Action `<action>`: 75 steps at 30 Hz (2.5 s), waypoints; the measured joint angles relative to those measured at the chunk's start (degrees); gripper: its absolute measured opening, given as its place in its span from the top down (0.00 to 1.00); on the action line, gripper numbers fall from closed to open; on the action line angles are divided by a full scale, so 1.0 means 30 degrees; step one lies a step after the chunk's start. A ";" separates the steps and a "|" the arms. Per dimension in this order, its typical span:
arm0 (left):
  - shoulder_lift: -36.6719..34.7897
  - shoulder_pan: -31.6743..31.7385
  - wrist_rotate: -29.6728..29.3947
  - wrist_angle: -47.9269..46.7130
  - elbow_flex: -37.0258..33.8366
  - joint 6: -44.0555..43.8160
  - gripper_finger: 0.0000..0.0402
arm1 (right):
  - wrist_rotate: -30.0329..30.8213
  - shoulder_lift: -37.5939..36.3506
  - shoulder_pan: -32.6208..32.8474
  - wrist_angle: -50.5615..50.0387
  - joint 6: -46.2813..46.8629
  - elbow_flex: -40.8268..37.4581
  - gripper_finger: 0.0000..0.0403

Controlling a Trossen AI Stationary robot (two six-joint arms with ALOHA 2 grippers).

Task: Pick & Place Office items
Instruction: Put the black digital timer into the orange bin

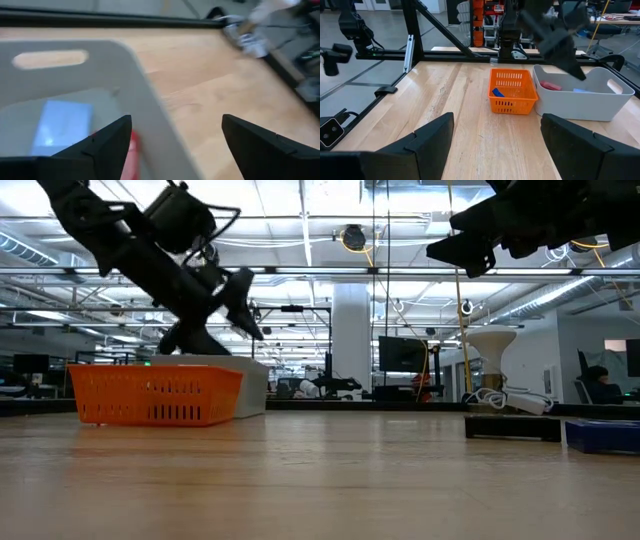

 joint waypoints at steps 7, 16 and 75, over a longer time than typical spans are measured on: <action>-0.3310 0.0000 0.3487 -0.0012 0.0015 0.0950 0.28 | 0.0002 0.0000 0.0000 0.0000 0.0113 0.0000 0.29; -0.7364 -0.0054 0.9247 -0.0049 0.0022 0.3197 0.32 | -0.0074 0.0000 0.0007 -0.0291 0.2276 0.0000 0.29; -1.1656 -0.7125 0.4330 0.2144 -0.3825 1.4794 0.32 | 0.5871 1.0885 0.6826 -0.4277 0.9464 0.1304 0.30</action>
